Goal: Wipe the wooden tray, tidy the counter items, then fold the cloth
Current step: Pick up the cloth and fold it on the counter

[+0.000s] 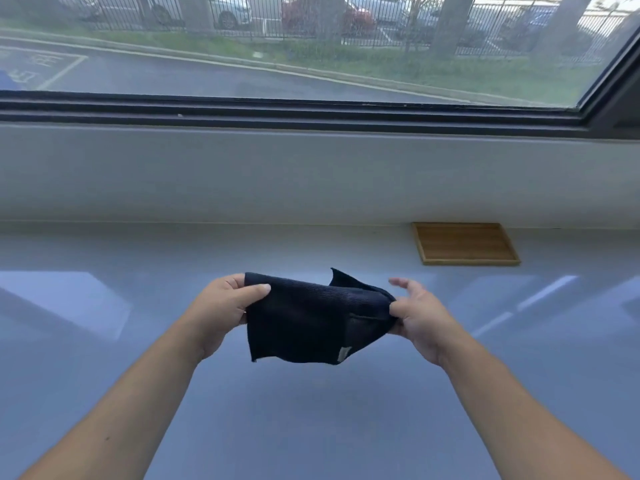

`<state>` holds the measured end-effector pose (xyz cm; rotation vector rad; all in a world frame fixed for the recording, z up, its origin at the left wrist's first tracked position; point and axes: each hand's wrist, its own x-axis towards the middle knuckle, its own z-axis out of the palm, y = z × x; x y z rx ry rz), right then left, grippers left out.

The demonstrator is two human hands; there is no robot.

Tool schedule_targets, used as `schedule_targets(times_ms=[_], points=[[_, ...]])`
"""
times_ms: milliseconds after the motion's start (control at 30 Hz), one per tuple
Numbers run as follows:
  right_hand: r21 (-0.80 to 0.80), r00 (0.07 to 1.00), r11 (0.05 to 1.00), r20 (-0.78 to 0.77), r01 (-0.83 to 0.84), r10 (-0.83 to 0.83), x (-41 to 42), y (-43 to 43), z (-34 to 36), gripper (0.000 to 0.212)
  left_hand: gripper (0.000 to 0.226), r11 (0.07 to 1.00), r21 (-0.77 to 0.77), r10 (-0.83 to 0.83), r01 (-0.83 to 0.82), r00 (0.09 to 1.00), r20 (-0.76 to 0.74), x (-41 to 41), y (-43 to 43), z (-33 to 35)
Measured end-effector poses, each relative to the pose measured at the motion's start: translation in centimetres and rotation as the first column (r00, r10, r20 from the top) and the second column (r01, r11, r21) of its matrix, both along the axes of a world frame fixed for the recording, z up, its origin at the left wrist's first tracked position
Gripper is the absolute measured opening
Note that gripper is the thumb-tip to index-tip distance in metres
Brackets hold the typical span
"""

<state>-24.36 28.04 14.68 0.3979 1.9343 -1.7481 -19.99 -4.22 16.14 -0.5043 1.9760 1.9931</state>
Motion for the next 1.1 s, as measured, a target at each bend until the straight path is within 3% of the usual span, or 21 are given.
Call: schedule_targets(times_ms=[67,200,267,300,367,400,467,533,600,667,733,833,900,1000,1033,1100], points=[[0.087,0.990,0.994,-0.118,-0.068,0.078,-0.3,0.6,0.4,0.080,0.022,0.990,-0.138,0.016,-0.013,1.000,0.019,0.1,-0.1,-0.5],[0.360,0.911,0.904,-0.247,-0.230,0.330,-0.9,1.6,1.0,0.072,0.059,0.900,-0.437,-0.012,-0.006,0.999,-0.037,0.2,-0.7,-1.1],[0.560,0.846,0.765,-0.196,-0.318,0.495,-1.1,1.8,1.4,0.066,0.036,0.846,-0.530,-0.094,0.050,0.994,-0.056,0.1,-0.9,-1.2],[0.650,0.797,0.656,-0.126,-0.383,0.591,-1.2,1.7,1.6,0.061,0.021,0.798,-0.596,-0.135,0.087,0.990,-0.036,0.0,-1.0,-1.2],[0.772,0.690,0.426,0.022,-0.472,0.724,-1.2,1.3,1.6,0.049,0.011,0.659,-0.735,-0.221,0.160,0.975,0.015,0.0,-1.2,-1.1],[0.808,0.661,0.357,0.054,-0.470,0.748,-1.1,1.1,1.5,0.042,0.012,0.599,-0.781,-0.248,0.177,0.968,0.030,-0.1,-1.2,-1.0],[0.844,0.666,0.324,0.052,-0.428,0.744,-1.2,1.1,1.2,0.023,0.014,0.505,-0.847,-0.285,0.163,0.958,0.015,-0.2,-1.3,-0.6],[0.836,0.717,0.388,0.009,-0.388,0.697,-1.2,1.1,1.0,0.009,0.020,0.443,-0.885,-0.306,0.142,0.952,-0.001,-0.2,-1.3,-0.4],[0.733,0.828,0.597,-0.084,-0.325,0.555,-0.7,0.4,0.7,0.021,0.026,0.444,-0.889,-0.263,0.111,0.965,-0.011,0.0,-0.5,0.0],[0.545,0.913,0.799,-0.134,-0.256,0.384,0.3,-1.5,0.9,0.024,0.030,0.524,-0.848,-0.191,0.083,0.981,-0.022,0.1,1.4,0.6],[0.316,0.949,0.917,-0.118,-0.245,0.294,1.3,-3.8,0.8,0.023,0.028,0.690,-0.718,-0.146,0.090,0.989,-0.017,0.0,3.8,1.1],[-0.006,0.961,0.962,-0.056,-0.272,0.271,2.6,-6.4,0.6,0.036,0.025,0.936,-0.343,-0.071,0.076,0.997,0.028,-0.2,6.9,1.2],[-0.177,0.962,0.946,-0.031,-0.273,0.272,3.0,-7.2,1.0,0.048,0.028,0.986,-0.142,-0.083,0.090,0.995,0.055,-0.3,7.9,1.2],[-0.320,0.978,0.926,0.002,-0.198,0.210,3.3,-7.3,1.5,0.056,0.035,0.987,0.130,-0.101,0.093,0.993,0.060,-0.4,7.7,1.0],[-0.317,0.984,0.934,0.020,-0.163,0.179,3.3,-7.2,1.4,0.053,0.037,0.984,0.168,-0.068,0.059,0.997,0.046,-0.2,7.2,1.0],[-0.300,0.992,0.949,0.051,-0.097,0.118,3.0,-7.0,1.3,0.039,0.041,0.998,0.048,0.048,-0.047,0.999,-0.011,0.2,6.0,0.4]])
